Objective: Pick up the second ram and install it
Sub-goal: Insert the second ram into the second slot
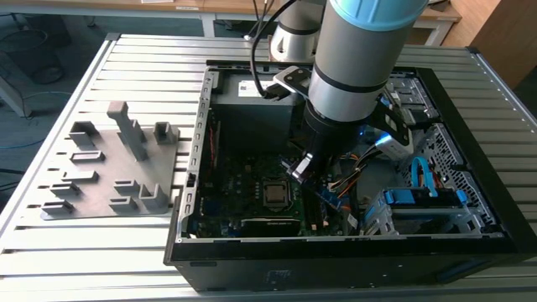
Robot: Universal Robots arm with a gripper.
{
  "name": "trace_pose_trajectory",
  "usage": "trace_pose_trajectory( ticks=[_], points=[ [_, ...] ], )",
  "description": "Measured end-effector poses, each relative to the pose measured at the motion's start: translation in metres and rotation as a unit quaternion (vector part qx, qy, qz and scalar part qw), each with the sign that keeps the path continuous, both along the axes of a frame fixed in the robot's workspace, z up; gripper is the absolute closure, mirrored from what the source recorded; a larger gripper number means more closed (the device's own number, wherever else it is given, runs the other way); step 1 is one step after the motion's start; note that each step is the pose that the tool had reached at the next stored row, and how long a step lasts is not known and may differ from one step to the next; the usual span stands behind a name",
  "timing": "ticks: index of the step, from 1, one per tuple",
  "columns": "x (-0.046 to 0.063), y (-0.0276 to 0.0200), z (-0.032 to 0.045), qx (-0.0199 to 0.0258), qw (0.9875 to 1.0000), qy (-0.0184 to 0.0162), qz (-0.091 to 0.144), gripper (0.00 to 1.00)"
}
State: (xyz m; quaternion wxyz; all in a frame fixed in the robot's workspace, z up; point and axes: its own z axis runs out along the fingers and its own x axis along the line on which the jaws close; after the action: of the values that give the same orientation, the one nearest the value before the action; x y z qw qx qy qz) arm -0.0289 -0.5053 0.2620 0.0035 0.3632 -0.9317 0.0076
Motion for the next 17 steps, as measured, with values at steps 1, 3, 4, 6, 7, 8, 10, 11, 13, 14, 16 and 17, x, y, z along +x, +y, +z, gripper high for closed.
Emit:
trace_pose_trajectory(
  ticks=[1,3,4,6,7,8,10,11,13,14,16,17],
  points=[
    [0.0,0.0,0.0,0.0,1.0,0.0,-0.001,0.86],
    [0.0,0.0,0.0,0.0,1.0,0.0,-0.003,0.86],
    [0.0,0.0,0.0,0.0,1.0,0.0,-0.004,0.86],
    [0.0,0.0,0.0,0.0,1.0,0.0,-0.006,0.86],
    [0.0,0.0,0.0,0.0,1.0,0.0,-0.007,0.86],
    [0.0,0.0,0.0,0.0,1.0,0.0,-0.008,0.86],
    [0.0,0.0,0.0,0.0,0.9999,0.0,-0.01,0.86],
    [0.0,0.0,0.0,0.0,0.9999,0.0,-0.012,0.86],
    [0.0,0.0,0.0,0.0,0.9999,0.0,-0.014,0.86],
    [0.0,0.0,0.0,0.0,0.9999,0.0,-0.015,0.86],
    [0.0,0.0,0.0,0.0,0.9998,0.0,-0.018,0.86],
    [0.0,0.0,0.0,0.0,0.9998,0.0,-0.019,0.86]
  ],
)
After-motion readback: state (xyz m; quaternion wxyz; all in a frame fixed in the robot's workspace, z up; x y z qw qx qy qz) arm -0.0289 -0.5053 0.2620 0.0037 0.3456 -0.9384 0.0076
